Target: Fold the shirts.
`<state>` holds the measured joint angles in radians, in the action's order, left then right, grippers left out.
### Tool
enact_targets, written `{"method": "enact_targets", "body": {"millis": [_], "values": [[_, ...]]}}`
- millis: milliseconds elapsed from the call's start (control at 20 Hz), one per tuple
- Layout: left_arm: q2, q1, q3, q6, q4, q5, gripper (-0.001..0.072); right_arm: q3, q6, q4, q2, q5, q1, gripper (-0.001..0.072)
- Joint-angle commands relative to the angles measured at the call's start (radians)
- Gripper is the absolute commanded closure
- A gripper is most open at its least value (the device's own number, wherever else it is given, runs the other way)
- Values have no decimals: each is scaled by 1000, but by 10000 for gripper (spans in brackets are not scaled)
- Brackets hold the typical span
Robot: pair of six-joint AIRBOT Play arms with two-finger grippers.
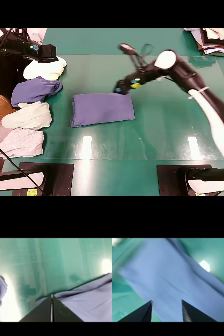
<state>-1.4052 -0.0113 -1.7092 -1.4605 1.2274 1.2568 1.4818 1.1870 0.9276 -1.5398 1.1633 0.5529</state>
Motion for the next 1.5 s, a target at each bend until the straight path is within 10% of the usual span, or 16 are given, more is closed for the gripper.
{"method": "enact_targets", "body": {"millis": [0, 250, 700, 1000, 1450], "values": [[3, 4, 0, 5, -18, 13, 684, -235, 54, 16, 71, -23, -192, 263], [3, 4, 0, 21, -35, 19, 683, -387, 50, -204, -30, -32, -339, 135], [3, 4, 0, 28, -35, 23, 684, -146, -10, -386, -325, 101, -126, 142], [2, 0, 0, 27, -35, 48, 684, -10, -70, -377, -368, 94, -50, 697], [3, -158, 0, 27, -31, 57, 684, -235, -50, -344, -25, -48, -414, 698]]}}
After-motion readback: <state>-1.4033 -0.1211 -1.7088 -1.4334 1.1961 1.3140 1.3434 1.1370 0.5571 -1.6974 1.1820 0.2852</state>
